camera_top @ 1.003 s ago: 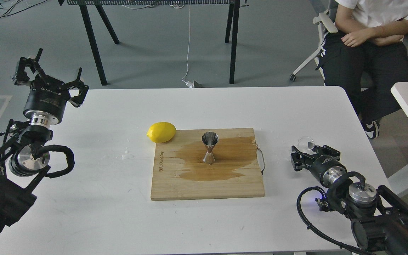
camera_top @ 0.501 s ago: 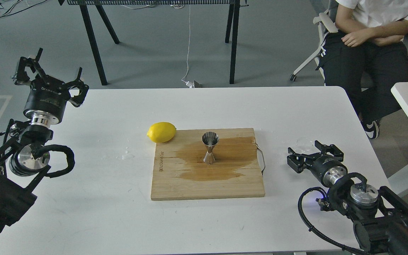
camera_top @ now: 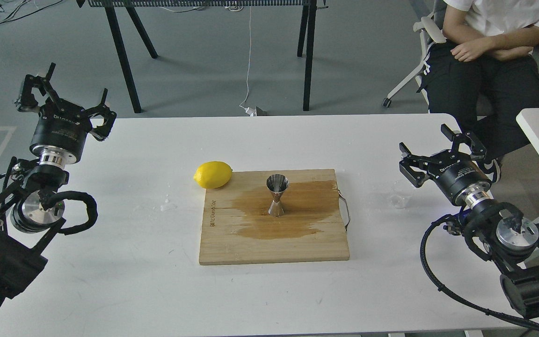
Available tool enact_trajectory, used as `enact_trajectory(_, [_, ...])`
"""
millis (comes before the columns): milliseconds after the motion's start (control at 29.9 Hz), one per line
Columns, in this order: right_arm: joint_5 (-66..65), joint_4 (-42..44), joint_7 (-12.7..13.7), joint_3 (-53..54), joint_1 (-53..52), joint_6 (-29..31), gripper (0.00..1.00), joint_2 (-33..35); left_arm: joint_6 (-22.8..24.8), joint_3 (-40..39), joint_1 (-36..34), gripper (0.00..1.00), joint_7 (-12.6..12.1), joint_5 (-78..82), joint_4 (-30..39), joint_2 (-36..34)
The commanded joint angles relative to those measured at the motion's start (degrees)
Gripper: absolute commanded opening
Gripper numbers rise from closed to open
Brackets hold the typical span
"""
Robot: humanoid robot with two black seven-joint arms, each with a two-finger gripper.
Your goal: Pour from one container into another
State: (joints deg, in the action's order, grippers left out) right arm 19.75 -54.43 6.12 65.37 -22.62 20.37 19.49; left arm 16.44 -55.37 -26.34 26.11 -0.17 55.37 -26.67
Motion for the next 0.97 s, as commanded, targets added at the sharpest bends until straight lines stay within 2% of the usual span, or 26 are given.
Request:
enact_trajectory(0, [-2.17,0.38,-1.8,0.29,-2.86,2.39,1.0,-0.5,0.08,0.0,-0.03,1.0,-0.18,0.0,0.0,-0.05])
enact_trajectory(134, [-3.04,1.43,-3.57,-0.15,-5.76,7.63,1.0,-0.5,0.17,-0.09,0.14,1.0,-0.18,-0.18,0.0,-0.05])
enact_trajectory(301, [-7.53,6.43,-6.47,-0.24,-10.07,7.63,1.0,-0.77,0.34,0.0,0.23,1.0,-0.35,-0.26,0.0,-0.05])
enact_trajectory(501, [-7.53,9.43,-6.91,0.28,-12.01,7.63,1.0,-1.12,0.34,0.26,0.23,1.0,-0.53,-0.27,0.0,-0.13])
enact_trajectory(735, [-7.53,13.12,-9.54,0.37,-15.26,7.63,1.0,-2.44,0.34,0.61,0.32,1.0,-0.53,-0.27,0.0,0.04])
enact_trajectory(936, [-7.44,14.35,-9.55,0.37,-16.93,7.63,1.0,-2.88,0.34,0.7,0.23,1.0,-0.53,-0.27,0.0,0.04])
